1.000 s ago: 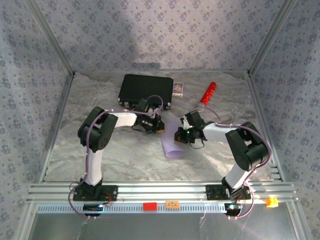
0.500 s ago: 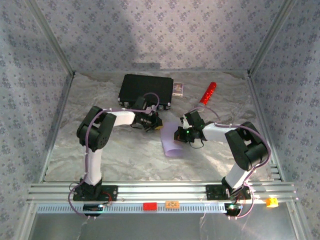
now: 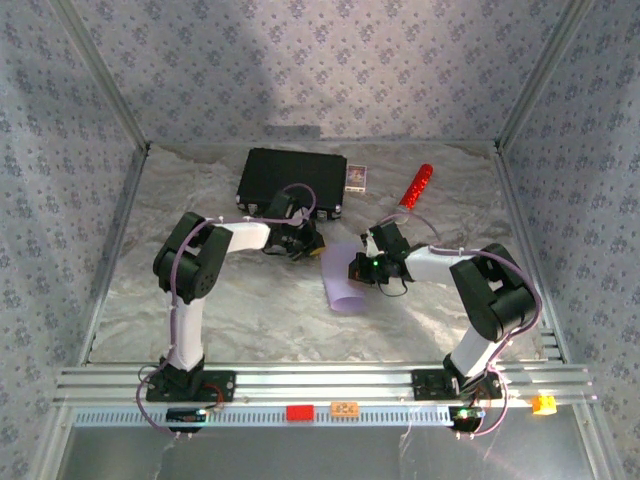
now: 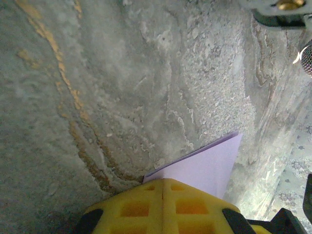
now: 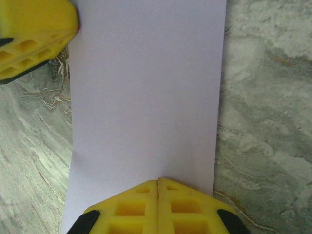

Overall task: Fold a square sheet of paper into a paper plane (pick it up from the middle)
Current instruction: First fold the square sheet of paper in half at the center of the table.

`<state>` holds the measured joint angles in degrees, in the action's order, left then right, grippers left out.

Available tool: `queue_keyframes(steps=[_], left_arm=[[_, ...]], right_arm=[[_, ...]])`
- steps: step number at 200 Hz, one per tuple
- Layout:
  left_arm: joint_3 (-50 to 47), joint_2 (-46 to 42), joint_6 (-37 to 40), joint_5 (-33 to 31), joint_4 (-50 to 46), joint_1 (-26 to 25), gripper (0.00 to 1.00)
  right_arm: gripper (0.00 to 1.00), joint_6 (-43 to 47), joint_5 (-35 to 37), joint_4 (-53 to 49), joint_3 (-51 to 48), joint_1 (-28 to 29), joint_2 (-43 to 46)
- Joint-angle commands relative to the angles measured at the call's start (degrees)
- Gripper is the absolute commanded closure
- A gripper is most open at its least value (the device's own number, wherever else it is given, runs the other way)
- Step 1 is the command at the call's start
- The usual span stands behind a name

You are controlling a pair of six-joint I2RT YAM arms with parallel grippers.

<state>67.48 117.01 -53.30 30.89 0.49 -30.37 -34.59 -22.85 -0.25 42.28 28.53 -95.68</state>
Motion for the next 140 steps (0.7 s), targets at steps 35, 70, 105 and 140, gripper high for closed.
queue_keyframes(steps=[35,70,105,140], left_arm=[[0.43,-0.98,-2.38,-9.75,1.05,1.72,1.00],[0.09,-1.52,-3.38,-11.49,0.45,1.61,1.00],[0.15,-3.10,-3.13,-12.73,-0.67,0.69,1.00],[-1.19,-7.09,-1.56,-14.17,-2.58,-0.80,1.00]], right_arm=[[1.00,2.03,4.40,-8.65,-3.69,-0.07,-2.59],[1.00,1.98,4.21,-8.37,-3.92,-0.06,-2.52],[1.00,1.81,4.39,-8.32,-4.05,-0.09,-2.14],[1.00,1.30,4.66,-7.92,-4.06,-0.06,-2.07]])
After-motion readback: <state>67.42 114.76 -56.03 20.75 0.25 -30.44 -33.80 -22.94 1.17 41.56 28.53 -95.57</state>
